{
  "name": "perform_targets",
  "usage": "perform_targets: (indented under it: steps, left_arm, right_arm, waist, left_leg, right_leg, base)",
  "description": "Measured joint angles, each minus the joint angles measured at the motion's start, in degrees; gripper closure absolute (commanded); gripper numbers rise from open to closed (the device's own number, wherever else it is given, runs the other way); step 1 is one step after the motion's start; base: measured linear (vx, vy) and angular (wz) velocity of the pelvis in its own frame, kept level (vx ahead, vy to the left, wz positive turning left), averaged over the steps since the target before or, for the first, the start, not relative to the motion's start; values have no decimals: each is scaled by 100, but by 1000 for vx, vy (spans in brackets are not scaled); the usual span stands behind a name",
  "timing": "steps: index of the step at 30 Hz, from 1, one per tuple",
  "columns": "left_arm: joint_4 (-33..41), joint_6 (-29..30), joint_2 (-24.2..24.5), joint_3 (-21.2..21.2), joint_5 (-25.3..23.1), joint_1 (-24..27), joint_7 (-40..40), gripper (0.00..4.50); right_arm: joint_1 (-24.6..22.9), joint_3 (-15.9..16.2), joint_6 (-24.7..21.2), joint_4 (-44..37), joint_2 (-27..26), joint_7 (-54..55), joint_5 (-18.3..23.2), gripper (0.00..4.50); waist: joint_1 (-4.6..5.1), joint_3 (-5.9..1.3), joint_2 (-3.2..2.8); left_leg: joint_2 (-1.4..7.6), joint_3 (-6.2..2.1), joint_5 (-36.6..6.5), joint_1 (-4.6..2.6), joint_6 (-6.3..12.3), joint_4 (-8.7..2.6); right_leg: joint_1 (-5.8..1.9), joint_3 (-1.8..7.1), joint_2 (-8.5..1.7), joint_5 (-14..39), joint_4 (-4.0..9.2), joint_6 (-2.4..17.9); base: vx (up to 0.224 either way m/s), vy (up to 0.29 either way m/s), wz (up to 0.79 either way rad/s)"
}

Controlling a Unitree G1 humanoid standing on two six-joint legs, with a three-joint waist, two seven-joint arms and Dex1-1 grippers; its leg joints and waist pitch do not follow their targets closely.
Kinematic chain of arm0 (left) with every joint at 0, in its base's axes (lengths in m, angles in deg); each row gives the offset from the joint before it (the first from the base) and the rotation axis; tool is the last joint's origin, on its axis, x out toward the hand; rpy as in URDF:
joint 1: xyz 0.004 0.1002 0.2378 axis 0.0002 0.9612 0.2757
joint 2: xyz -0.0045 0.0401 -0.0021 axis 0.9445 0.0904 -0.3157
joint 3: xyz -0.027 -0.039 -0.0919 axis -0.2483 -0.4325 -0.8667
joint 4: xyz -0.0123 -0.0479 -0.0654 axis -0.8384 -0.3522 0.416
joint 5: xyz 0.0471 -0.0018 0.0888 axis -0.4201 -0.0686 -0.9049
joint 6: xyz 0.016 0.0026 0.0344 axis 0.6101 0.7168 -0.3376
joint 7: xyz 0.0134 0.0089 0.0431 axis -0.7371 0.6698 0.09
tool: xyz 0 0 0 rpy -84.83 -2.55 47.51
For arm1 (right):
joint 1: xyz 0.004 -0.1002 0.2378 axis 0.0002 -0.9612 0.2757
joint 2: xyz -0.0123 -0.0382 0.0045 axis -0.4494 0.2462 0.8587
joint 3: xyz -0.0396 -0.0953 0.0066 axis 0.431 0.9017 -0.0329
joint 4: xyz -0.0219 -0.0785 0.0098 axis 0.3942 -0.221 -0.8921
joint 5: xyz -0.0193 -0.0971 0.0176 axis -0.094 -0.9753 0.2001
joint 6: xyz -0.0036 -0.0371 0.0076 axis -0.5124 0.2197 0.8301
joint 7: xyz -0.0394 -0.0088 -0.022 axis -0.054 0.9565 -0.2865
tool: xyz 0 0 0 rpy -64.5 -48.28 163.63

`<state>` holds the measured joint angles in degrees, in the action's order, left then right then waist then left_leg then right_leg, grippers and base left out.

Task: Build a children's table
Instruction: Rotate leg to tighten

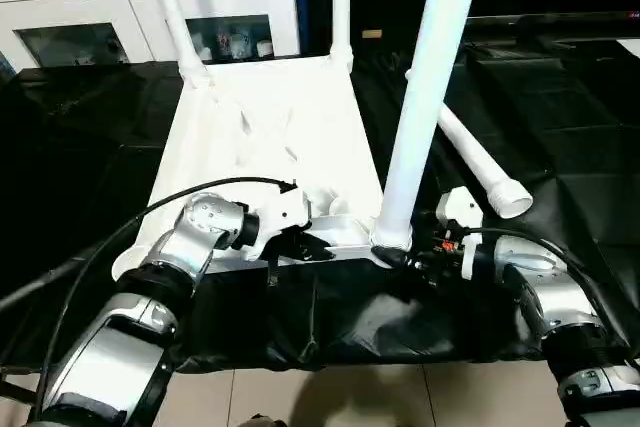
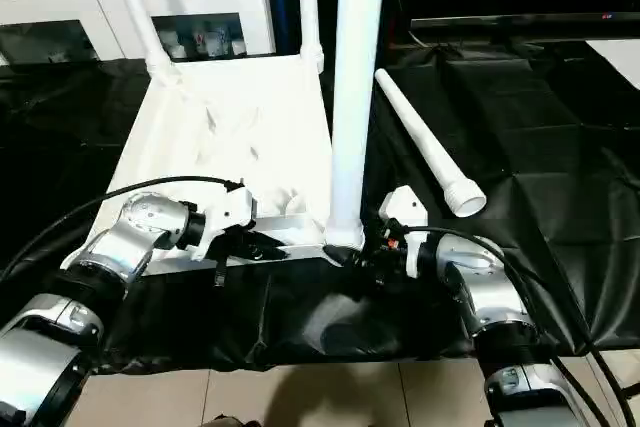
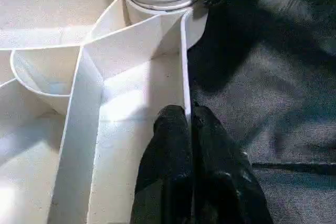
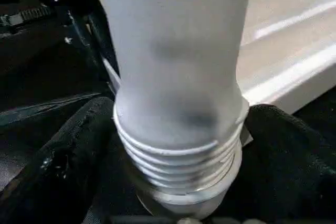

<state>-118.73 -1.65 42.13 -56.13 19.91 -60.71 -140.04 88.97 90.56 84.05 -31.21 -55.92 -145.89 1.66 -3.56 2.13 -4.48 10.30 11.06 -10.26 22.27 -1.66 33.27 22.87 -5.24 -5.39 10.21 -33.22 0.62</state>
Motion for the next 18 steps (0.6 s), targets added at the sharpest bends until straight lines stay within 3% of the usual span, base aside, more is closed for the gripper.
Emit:
perform_targets:
  steps: [15,16,18]
  left_arm:
    - [-179,-146,8,8,-7,-60,-2,450]
    - [-188,-158,8,8,-7,-62,-2,450]
    - [-207,-174,8,8,-7,-68,-2,450]
  right_arm:
    - [106,107,180,-7,-71,-74,-22,14]
    - [106,107,193,-7,-71,-74,-22,40]
    - [106,107,210,-7,-73,-77,-21,47]
  waist:
    - [-6,1,5]
    - [-6,1,5]
    - [-6,1,5]
  left_leg:
    - [8,1,-1,1,-1,37]
    - [8,0,-1,1,0,37]
    - [9,0,-1,1,0,38]
  right_leg:
    - [0,1,1,0,-34,0]
    - [0,1,1,0,-34,0]
    - [0,1,1,0,-34,0]
  base:
    - [0,0,0]
    - [0,0,0]
    - [0,0,0]
